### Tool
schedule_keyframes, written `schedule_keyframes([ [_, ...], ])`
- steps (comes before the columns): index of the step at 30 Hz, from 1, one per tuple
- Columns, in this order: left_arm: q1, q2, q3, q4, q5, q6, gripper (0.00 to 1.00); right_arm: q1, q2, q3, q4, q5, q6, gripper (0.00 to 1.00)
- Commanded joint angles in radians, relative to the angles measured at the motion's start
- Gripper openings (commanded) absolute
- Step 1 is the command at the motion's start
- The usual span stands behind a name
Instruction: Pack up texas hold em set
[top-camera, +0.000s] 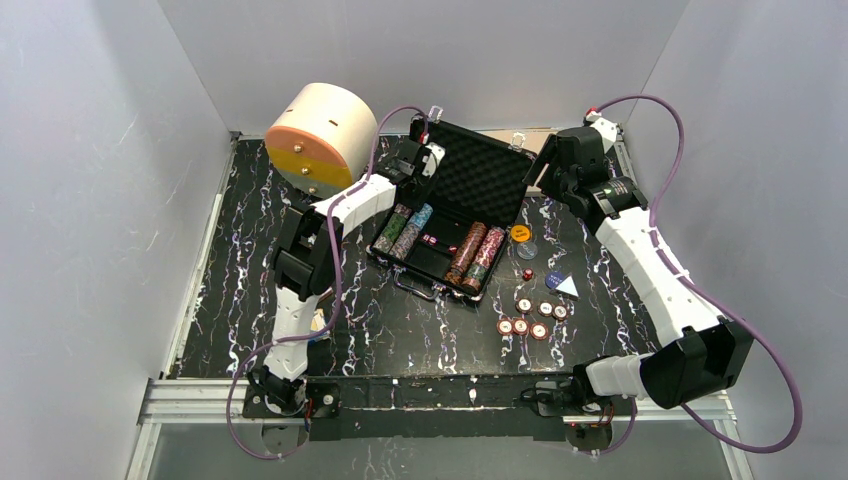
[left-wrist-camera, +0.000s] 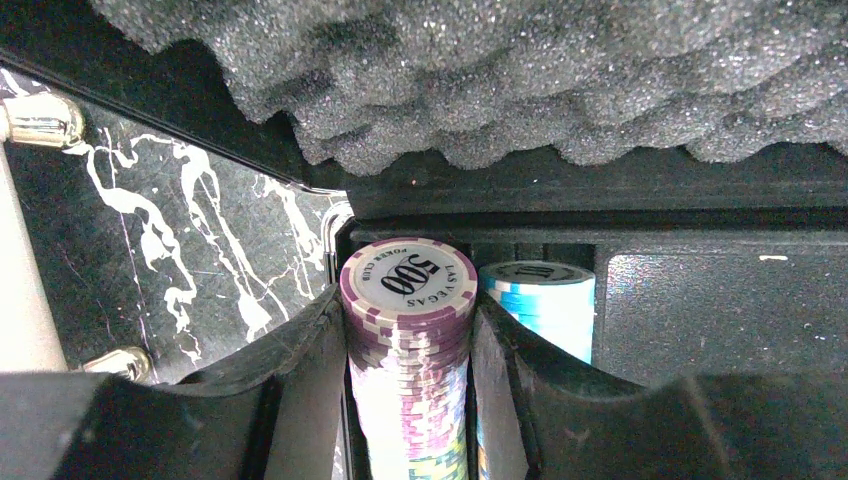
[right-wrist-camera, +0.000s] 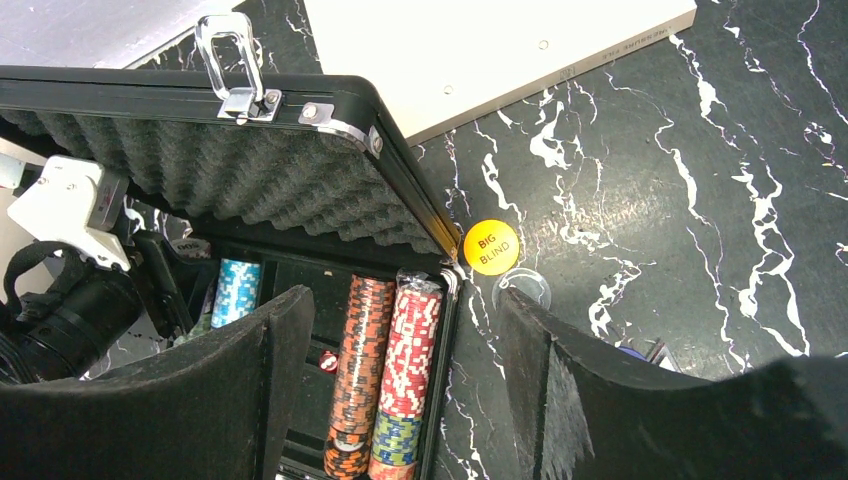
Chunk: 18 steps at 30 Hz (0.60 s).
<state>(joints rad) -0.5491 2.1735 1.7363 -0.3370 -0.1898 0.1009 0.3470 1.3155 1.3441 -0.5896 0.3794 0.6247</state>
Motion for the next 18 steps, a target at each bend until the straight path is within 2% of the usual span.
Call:
schedule_keyframes([
  [1,0.002,-0.040,-0.062,-0.157,0.025,0.019,0.07,-0.006,-0.032,-0.006,0.013,0.004,-0.002,0.76],
  [3,0.002,-0.032,-0.056,-0.158,0.014,0.011,0.15,-0.005,-0.029,-0.007,0.014,0.001,-0.002,0.75],
  [8,0.008,-0.032,0.016,-0.157,0.024,-0.024,0.45,-0.006,-0.025,-0.007,0.016,-0.011,-0.003,0.75],
  [11,0.021,-0.050,0.064,-0.159,0.051,-0.046,0.59,-0.006,-0.025,-0.006,0.017,-0.013,-0.004,0.75],
  [16,0.046,-0.094,0.108,-0.145,0.091,-0.079,0.75,-0.005,-0.031,-0.011,0.022,-0.010,-0.005,0.75],
  [18,0.052,-0.108,0.109,-0.125,0.099,-0.093,0.79,-0.006,-0.032,-0.012,0.022,-0.010,-0.006,0.75],
])
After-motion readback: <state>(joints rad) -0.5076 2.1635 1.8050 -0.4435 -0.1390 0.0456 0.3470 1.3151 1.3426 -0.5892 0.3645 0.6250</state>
